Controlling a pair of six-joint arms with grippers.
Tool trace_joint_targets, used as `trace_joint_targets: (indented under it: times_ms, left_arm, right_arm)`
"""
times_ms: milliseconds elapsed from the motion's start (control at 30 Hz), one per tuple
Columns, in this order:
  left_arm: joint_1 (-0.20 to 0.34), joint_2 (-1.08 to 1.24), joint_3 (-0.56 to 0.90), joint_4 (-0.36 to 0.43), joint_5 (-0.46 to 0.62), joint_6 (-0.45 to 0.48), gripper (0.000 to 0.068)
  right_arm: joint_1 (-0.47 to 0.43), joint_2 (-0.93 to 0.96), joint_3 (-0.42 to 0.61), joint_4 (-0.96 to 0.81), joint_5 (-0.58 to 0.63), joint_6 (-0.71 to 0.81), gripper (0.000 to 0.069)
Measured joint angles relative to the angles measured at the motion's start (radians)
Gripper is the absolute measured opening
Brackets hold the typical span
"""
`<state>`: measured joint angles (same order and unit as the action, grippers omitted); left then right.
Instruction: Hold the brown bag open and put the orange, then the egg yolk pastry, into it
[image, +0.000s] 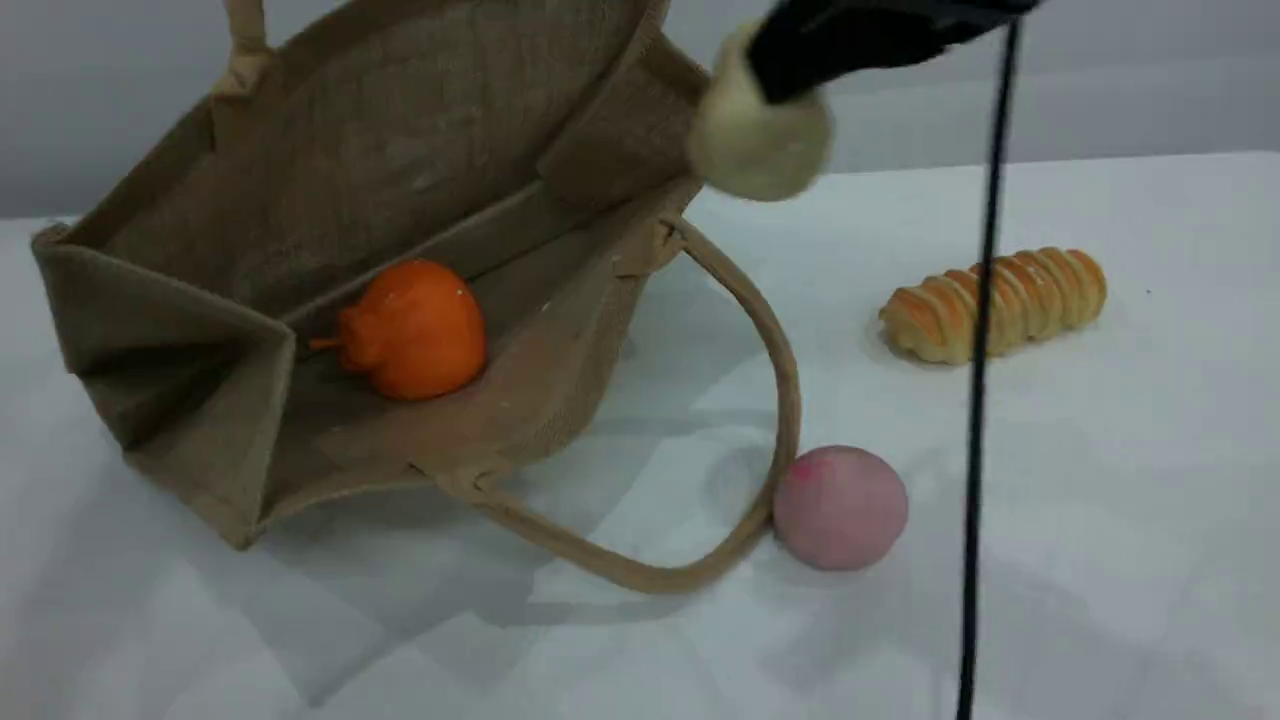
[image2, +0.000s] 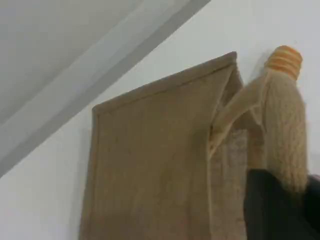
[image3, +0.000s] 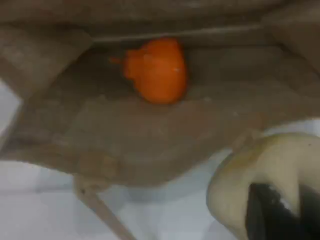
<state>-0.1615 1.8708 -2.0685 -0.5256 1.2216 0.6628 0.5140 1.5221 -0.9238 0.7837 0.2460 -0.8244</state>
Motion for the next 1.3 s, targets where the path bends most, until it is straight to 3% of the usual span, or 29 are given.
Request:
trace_joint_targets:
  times_ms: [200,367,933,1067,1300]
  left_arm:
    - [0.0,0.0,0.0,-0.036,-0.001,0.01,0.0086]
    - [0.0,0.0,0.0,-0.037,-0.001,0.01,0.0086]
    - [0.0,0.0,0.0,-0.036,-0.001,0.005,0.0086]
    - [0.0,0.0,0.0,-0.036,0.0,0.005,0.0086]
    - [-0.001,0.0,0.0,-0.034,0.0,0.005,0.0086]
  right_arm:
    - [0.11,0.051,-0.016,0.007,-0.121,0.0,0.0027]
    - [0.125,0.13,-0.071,0.015,-0.148,0.002,0.0027]
    - [0.125,0.507,-0.451,0.056,-0.077,0.004,0.0051]
    - [0.125,0.524,-0.485,0.081,-0.076,0.004,0.0163]
    - [0.125,0.527,-0.491,0.118,-0.073,0.004,0.0517]
